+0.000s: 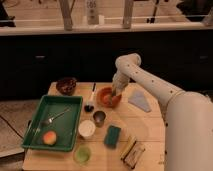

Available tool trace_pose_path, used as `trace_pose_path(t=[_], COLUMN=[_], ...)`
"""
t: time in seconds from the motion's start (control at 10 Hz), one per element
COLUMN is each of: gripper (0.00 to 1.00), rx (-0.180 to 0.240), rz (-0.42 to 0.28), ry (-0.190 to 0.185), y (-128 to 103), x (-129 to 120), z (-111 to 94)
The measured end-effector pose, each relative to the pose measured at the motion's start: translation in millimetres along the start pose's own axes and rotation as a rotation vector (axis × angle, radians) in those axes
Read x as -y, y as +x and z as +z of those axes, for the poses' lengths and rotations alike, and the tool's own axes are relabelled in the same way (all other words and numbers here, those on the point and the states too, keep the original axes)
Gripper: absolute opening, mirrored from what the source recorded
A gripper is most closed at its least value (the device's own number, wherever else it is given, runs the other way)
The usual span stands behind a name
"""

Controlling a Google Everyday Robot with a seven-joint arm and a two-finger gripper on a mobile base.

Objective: Place pepper in red bowl

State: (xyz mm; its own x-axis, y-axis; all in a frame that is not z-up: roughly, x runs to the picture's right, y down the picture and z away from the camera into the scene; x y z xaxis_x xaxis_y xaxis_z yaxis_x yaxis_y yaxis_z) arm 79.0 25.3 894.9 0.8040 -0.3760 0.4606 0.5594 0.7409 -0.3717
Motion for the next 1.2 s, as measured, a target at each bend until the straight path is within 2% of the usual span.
trace_pose_path(t=[0.1,0.6,0.7,1.2], gripper=[0.27,0.74,0.8,0.8], rx=[0.001,-0.003,-0.004,-0.004], rz=[0.0,-0.008,-0.011,-0.027], ry=[-0.001,-0.008,-0.01,-0.015], y=[-0.1,-0.7,-1.2,-5.6], x=[-0.2,-0.9,-0.7,3.7], z=[0.3,3.4,4.1,6.8])
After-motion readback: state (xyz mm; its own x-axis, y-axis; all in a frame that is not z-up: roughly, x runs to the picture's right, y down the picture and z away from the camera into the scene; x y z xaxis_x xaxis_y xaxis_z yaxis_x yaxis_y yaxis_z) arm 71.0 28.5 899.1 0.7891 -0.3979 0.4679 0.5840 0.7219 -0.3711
